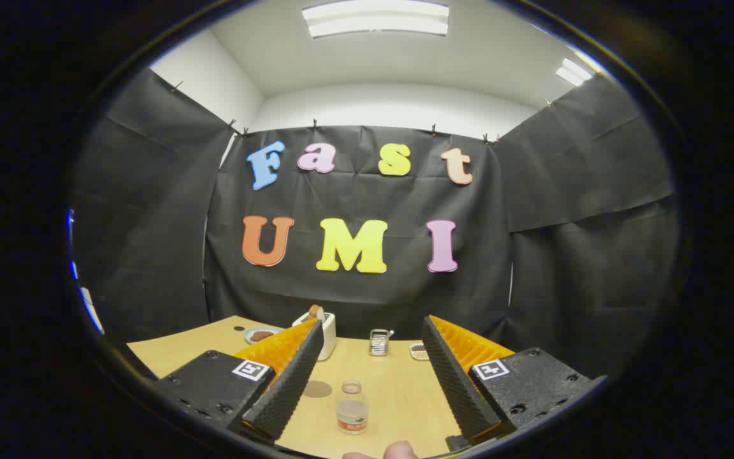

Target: Take the bottle from table, then pour the juice into the cup, finally place the bottle on the coaster

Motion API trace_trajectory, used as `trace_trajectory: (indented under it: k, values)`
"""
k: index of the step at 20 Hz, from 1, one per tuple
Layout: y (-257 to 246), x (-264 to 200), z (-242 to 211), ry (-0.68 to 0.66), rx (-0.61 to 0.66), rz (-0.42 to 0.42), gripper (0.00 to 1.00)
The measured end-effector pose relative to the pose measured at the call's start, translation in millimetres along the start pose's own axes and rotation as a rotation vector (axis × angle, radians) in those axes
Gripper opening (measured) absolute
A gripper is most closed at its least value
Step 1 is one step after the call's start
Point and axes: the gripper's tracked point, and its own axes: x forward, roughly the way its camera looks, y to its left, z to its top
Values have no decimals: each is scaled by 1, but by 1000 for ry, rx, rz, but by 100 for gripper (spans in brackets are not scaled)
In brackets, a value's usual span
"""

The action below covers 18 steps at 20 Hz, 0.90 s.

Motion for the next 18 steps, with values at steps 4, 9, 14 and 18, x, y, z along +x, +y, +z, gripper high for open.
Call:
trace_trajectory:
  k: [4, 9, 14, 18]
  values:
    - [1, 2, -2, 3, -4, -1, 100]
    - [0, 3, -2, -2, 1, -3, 100]
    - [0, 5, -8, 13, 9, 10, 100]
    - [-2, 5, -7, 1, 9, 3, 100]
